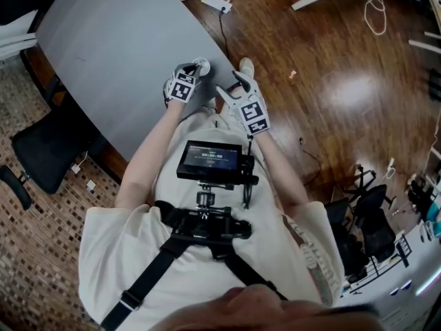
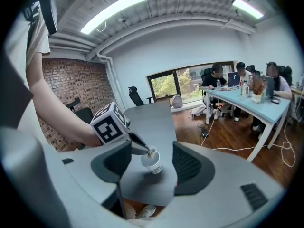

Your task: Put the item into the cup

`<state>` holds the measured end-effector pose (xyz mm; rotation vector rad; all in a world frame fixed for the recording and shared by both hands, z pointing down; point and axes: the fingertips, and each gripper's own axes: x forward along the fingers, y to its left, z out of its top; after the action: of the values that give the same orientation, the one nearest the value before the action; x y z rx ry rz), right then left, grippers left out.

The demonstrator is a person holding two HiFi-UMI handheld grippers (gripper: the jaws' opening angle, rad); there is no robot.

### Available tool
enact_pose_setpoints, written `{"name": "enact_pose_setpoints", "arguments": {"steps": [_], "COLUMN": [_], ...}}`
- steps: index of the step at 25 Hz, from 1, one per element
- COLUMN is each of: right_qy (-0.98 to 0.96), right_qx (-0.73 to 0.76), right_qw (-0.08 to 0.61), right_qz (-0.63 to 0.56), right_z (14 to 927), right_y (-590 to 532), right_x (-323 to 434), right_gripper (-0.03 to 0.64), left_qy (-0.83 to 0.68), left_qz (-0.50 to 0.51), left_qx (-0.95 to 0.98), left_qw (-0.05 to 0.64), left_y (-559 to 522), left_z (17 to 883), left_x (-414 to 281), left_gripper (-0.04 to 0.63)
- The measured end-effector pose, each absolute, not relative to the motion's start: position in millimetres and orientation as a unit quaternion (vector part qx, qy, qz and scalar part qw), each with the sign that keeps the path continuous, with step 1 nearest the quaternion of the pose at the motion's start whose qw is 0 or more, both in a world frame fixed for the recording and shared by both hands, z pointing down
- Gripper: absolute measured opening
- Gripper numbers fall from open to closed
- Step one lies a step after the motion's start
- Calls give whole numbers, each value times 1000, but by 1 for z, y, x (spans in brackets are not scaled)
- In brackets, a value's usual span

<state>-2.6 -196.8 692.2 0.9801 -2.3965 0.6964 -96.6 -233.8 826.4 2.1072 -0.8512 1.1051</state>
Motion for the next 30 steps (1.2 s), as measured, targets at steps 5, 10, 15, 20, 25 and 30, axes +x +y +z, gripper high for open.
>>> {"name": "enact_pose_setpoints", "arguments": {"steps": [5,10,15,20,25,30], "right_qy": [-867,-863,-864,-861,-860,-857], "right_qx": [376,382,383,388,395,419], "right_qw": [224,224,221,222,224,221], "right_qz": [238,245,241,243,230,201], "right_z": [686,689,685,691,696,681], "right_y": [-203,-204,-207,-204,-209,-184], "right_x": [2,6,6,11,21,13], "right_gripper": [287,287,288,288,287,287], "left_qy": [-323,-329,-322,-338,-343,-366], "left_qz": [421,426,426,408,364,301], "left_qx": [787,783,782,790,808,824], "left_qw": [314,313,322,309,311,311], "left_y": [-232,-232,-228,-231,-231,-214], "left_z": [833,836,835,825,803,762], "left_x": [-96,-100,-98,-99,-88,-107], "left_gripper": [84,164,173,173,173,173]}}
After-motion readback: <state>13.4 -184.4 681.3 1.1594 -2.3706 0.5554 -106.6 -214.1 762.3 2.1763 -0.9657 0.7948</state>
